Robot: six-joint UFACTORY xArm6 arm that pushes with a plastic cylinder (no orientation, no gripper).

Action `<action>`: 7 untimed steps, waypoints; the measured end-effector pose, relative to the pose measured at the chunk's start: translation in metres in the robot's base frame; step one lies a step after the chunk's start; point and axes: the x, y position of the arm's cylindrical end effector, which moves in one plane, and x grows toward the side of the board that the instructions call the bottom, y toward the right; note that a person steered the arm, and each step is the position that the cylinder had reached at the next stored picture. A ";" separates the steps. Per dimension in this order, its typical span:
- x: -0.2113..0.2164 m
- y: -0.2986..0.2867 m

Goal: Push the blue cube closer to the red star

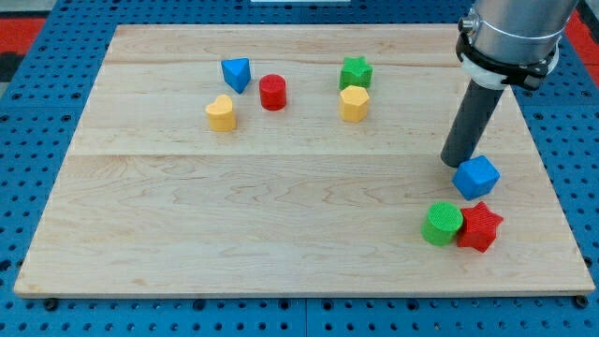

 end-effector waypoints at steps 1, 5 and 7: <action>-0.012 0.031; 0.011 0.022; 0.017 0.021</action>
